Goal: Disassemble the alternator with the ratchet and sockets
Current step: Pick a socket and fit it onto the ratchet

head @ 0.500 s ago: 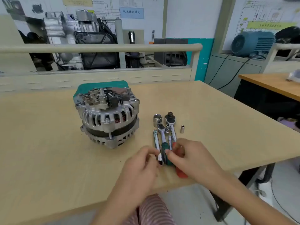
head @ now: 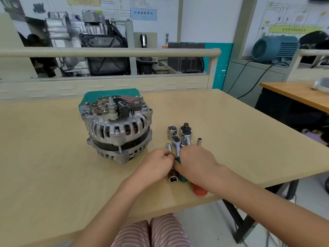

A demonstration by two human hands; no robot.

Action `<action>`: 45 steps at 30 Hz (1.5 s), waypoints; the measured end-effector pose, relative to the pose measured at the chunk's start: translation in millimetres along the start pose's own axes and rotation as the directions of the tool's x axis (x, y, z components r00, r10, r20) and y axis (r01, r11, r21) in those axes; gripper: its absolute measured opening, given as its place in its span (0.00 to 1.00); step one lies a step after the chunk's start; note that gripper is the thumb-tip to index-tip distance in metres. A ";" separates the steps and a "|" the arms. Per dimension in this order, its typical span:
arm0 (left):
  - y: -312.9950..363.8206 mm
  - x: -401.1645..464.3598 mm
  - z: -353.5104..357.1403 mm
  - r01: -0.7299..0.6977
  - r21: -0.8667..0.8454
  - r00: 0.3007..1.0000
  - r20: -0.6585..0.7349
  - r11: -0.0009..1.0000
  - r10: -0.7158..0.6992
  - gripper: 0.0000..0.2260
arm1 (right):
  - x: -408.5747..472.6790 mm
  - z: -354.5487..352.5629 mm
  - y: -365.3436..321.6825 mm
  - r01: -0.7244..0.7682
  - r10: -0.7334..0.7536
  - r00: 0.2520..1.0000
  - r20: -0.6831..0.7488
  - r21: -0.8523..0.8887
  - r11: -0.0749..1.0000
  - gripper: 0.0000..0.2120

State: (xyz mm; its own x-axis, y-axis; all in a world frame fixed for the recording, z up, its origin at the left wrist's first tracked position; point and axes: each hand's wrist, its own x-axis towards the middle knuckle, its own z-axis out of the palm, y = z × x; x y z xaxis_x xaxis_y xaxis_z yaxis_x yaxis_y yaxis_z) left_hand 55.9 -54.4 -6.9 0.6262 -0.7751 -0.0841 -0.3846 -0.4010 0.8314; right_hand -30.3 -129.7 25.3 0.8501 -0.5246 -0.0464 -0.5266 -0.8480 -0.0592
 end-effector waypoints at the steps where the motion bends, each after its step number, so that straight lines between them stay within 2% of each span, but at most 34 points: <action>1: -0.5 1.7 -0.5 -0.009 0.034 1.000 -0.018 0.999 0.009 0.11 | 1.3 -0.3 -1.1 -0.008 0.008 1.000 0.010 -0.004 1.000 0.17; 4: -1.7 1.9 1.8 -0.001 0.027 1.000 -0.022 1.000 0.002 0.11 | 6.9 1.8 -2.4 0.021 -0.020 1.000 0.010 -0.068 0.997 0.07; 8: -6.2 0.1 3.4 0.000 0.019 0.998 -0.066 1.000 0.001 0.09 | 14.4 8.8 -6.7 0.075 -0.075 0.997 0.005 -0.189 0.979 0.11; 11: -8.2 0.9 0.3 -0.007 0.061 0.997 -0.078 0.998 0.012 0.07 | 19.0 9.8 -7.1 0.067 -0.069 0.998 -0.001 -0.170 0.983 0.12; 15: -8.1 2.8 -2.3 -0.001 0.025 0.998 -0.058 1.000 0.003 0.08 | 22.0 5.6 0.3 0.078 -0.077 0.997 -0.021 0.023 0.997 0.06; 17: -6.5 3.8 -0.6 0.003 -0.020 0.999 -0.049 1.000 -0.004 0.10 | 22.9 4.7 5.6 0.075 -0.073 0.997 -0.025 0.128 0.989 0.14; 21: -1.2 5.6 2.4 0.014 -0.082 0.999 -0.027 0.997 -0.016 0.12 | 17.0 4.7 13.7 0.092 -0.070 0.995 -0.077 0.334 0.938 0.17; 25: 6.4 9.2 2.2 0.057 -0.137 0.998 0.002 0.989 -0.057 0.16 | 6.9 3.8 16.2 0.109 -0.035 0.983 -0.182 0.417 0.902 0.22; 28: 11.9 10.3 1.6 0.149 -0.283 0.988 0.067 0.947 -0.136 0.14 | 4.7 4.2 18.2 0.132 -0.080 0.989 -0.126 0.478 0.868 0.19; 32: 11.2 6.5 1.0 0.166 -0.416 0.986 0.069 0.894 -0.151 0.12 | 5.4 -10.2 36.7 0.062 -0.103 0.995 0.017 0.697 0.715 0.12; 33: 10.1 6.2 0.6 0.161 -0.415 0.987 0.053 0.896 -0.153 0.13 | 9.6 -13.9 44.8 0.065 -0.070 0.997 -0.018 0.648 0.759 0.11; 35: 8.9 6.6 0.7 0.159 -0.412 0.987 0.041 0.897 -0.156 0.14 | 21.7 -14.1 58.6 0.062 0.009 0.982 -0.191 0.363 0.930 0.12; 36: 8.8 7.0 1.4 0.159 -0.407 0.987 0.040 0.899 -0.157 0.15 | 26.3 -12.3 60.9 0.031 0.027 0.974 -0.227 0.252 0.967 0.13; 40: 8.9 10.1 6.4 0.146 -0.419 0.986 -0.013 0.896 -0.166 0.16 | 39.6 3.2 51.1 0.028 -0.025 0.986 -0.167 0.016 0.999 0.14; 45: 2.7 13.3 9.0 0.137 -0.447 0.986 -0.026 0.884 -0.166 0.15 | 53.5 0.1 34.1 0.083 -0.102 0.980 -0.171 -0.115 0.990 0.12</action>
State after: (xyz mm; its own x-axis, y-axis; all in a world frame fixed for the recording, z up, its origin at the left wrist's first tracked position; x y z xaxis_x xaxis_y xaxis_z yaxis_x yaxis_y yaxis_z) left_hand 57.1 -70.2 -10.7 0.6989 -0.6848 -0.2063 0.0487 -0.2423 0.9690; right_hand -2.7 -186.7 20.7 0.8883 -0.4402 0.1311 -0.4496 -0.8917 0.0518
